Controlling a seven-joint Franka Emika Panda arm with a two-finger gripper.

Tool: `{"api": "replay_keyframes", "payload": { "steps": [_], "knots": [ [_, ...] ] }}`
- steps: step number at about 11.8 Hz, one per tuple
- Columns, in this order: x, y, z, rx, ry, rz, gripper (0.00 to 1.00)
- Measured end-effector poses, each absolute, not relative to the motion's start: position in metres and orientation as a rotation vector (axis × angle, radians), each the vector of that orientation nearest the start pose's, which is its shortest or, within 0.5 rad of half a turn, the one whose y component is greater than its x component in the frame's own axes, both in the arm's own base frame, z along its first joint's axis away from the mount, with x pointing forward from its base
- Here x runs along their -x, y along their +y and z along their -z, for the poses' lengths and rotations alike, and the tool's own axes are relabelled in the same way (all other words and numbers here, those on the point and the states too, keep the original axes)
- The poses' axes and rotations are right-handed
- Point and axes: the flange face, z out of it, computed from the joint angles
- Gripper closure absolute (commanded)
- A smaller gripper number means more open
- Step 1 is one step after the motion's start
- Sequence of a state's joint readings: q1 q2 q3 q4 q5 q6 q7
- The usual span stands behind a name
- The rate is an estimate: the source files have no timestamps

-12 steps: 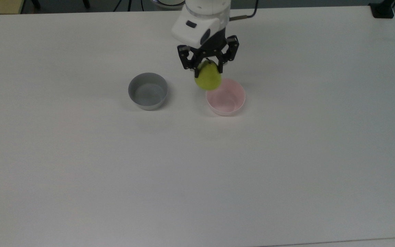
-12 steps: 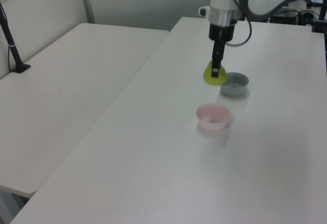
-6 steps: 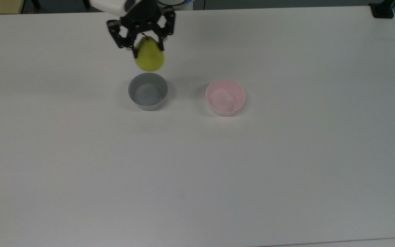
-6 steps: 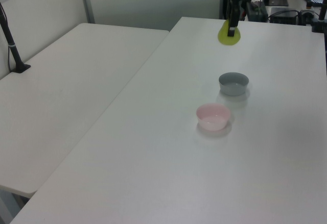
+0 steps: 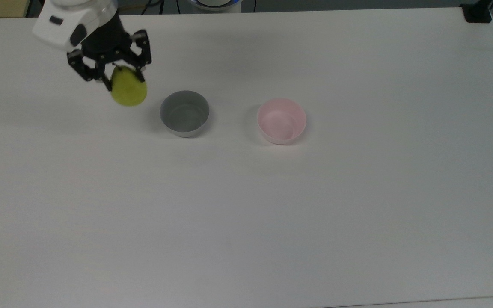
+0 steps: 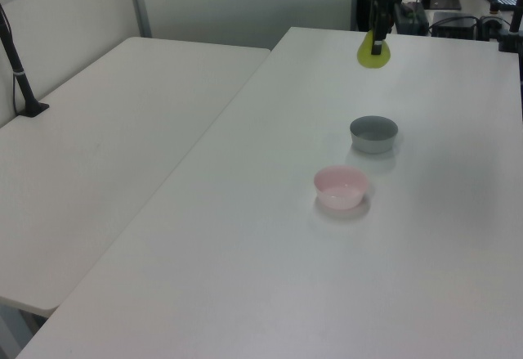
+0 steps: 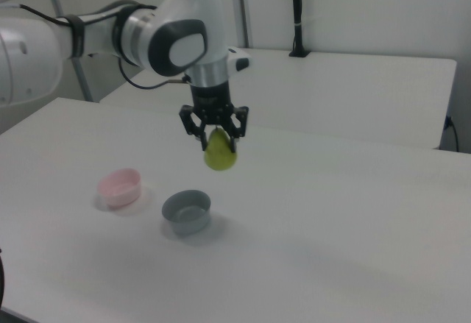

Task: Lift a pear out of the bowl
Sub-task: 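Lift the pear out of the pink bowl and carry it past the grey bowl, then lower the pear onto the table beside the grey bowl and open the gripper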

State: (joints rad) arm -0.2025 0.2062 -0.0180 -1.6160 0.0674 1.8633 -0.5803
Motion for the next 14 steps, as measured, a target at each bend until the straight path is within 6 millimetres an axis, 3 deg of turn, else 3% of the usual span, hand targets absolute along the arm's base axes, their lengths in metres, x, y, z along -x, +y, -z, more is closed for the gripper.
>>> {"api": "replay_keyframes", "payload": {
  "steps": [4, 7, 12, 14],
  "knots": [
    [-0.650, -0.169, -0.444, 3.103, -0.388, 0.202, 0.95],
    [-0.656, -0.192, -0.406, 3.121, -0.300, 0.171, 0.95],
    [-0.656, -0.211, -0.366, 3.098, -0.219, 0.114, 0.95],
    [-0.655, -0.215, -0.357, 3.094, -0.209, 0.096, 0.88]
  ]
}}
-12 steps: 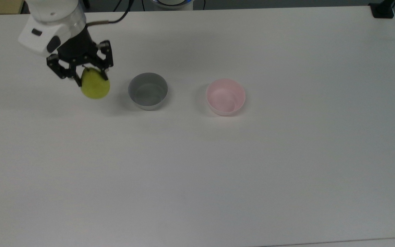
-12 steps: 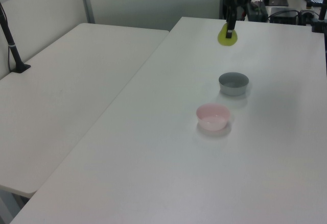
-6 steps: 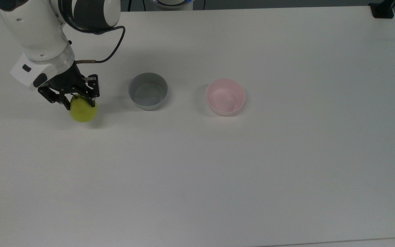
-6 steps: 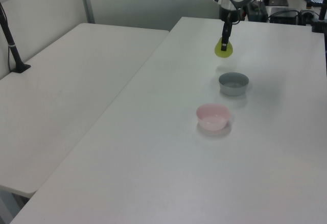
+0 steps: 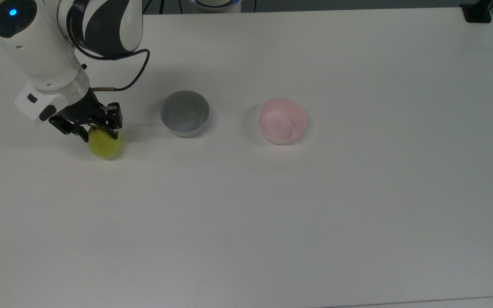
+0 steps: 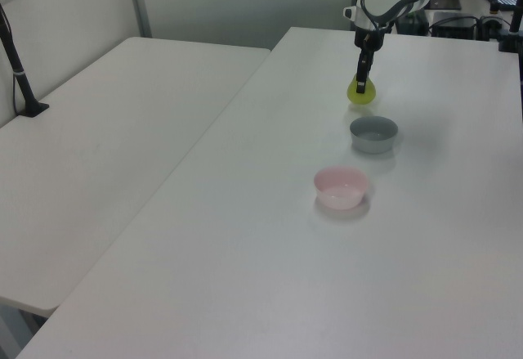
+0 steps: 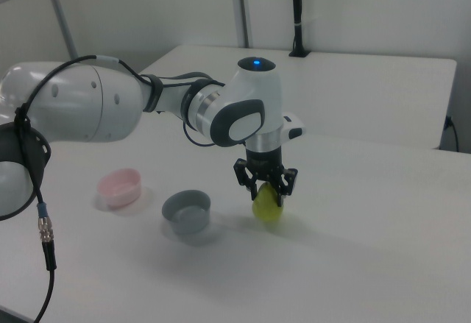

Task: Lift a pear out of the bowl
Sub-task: 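Lower the pear onto the table beside the grey bowl and open the gripper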

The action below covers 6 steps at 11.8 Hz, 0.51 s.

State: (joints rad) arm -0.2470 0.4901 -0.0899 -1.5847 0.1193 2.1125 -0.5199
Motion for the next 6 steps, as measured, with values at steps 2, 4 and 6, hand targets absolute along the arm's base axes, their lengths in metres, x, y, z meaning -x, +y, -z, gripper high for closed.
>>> {"api": "replay_keyframes", "payload": {
  "steps": [2, 4, 6],
  "knots": [
    [-0.6556, -0.2149, -0.3528, 3.092, -0.208, 0.087, 0.50],
    [-0.6556, -0.2149, -0.3526, 3.092, -0.206, 0.086, 0.22],
    [-0.6556, -0.2149, -0.3526, 3.092, -0.203, 0.086, 0.10]
  ]
}}
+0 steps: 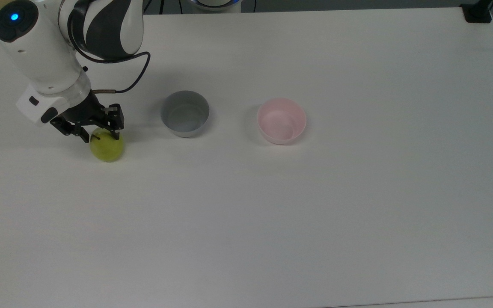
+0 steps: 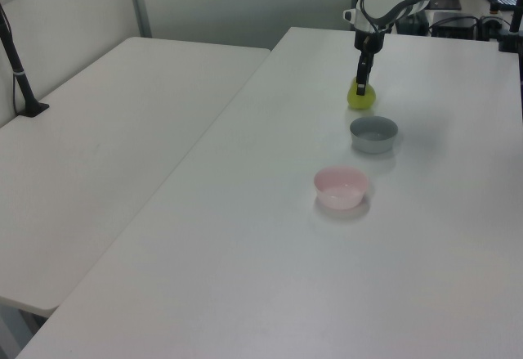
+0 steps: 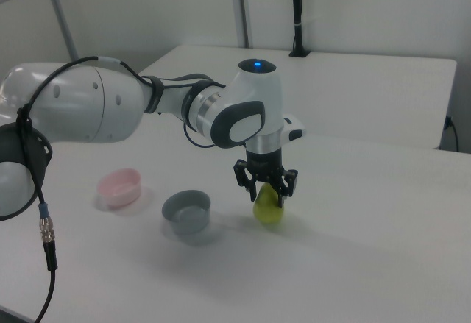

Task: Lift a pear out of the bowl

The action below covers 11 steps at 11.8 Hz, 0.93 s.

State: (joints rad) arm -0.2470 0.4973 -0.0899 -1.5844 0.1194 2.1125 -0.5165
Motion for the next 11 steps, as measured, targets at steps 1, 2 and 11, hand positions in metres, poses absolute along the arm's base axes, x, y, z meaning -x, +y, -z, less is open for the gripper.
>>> {"api": "replay_keyframes", "payload": {
  "steps": [1, 2, 11],
  "knots": [
    [-0.656, -0.215, -0.352, 3.092, -0.202, 0.086, 0.01],
    [-0.656, -0.215, -0.352, 3.092, -0.202, 0.086, 0.00],
    [-0.636, -0.189, -0.473, 3.106, -0.048, 0.150, 0.00]
  ]
}}
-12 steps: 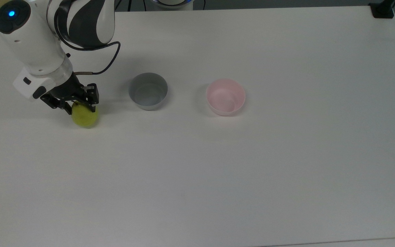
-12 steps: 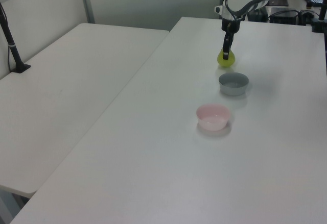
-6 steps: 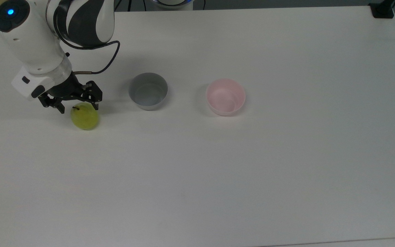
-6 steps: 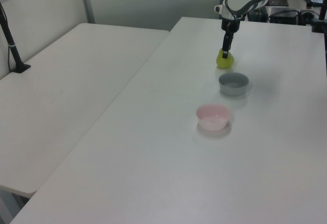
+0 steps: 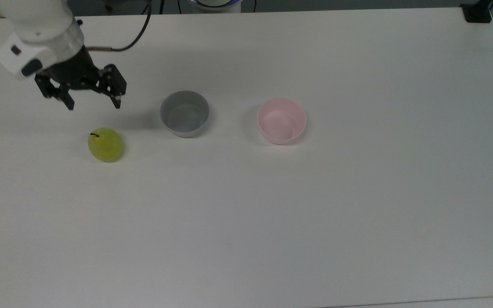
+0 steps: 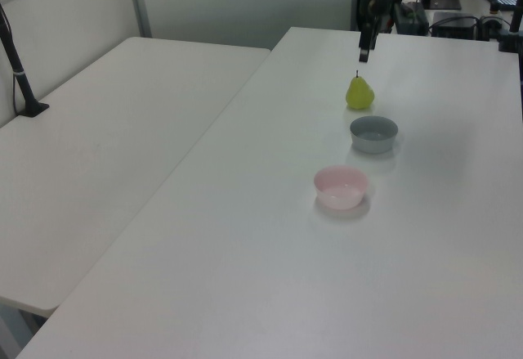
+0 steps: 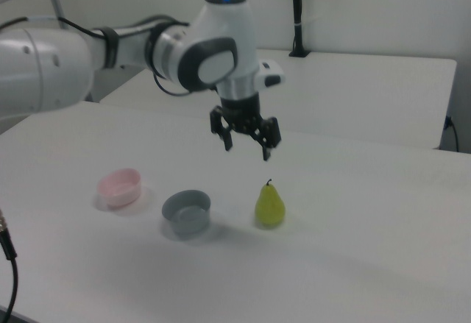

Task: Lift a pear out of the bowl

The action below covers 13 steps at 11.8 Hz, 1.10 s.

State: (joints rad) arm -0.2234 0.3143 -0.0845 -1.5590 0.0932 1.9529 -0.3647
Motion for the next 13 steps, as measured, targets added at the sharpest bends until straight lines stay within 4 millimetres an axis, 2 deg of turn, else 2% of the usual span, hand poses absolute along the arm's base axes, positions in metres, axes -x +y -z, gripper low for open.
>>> {"api": "replay_keyframes", "payload": {
  "steps": [3, 6, 10, 13],
  "knots": [
    [-0.600, -0.148, -0.558, 3.117, 0.039, 0.110, 0.00],
    [-0.566, -0.120, -0.605, 3.102, 0.073, 0.050, 0.00],
    [-0.548, -0.078, -0.637, 3.096, 0.062, 0.063, 0.00],
    [-0.555, -0.052, -0.631, 3.097, -0.013, 0.096, 0.00]
  ]
}}
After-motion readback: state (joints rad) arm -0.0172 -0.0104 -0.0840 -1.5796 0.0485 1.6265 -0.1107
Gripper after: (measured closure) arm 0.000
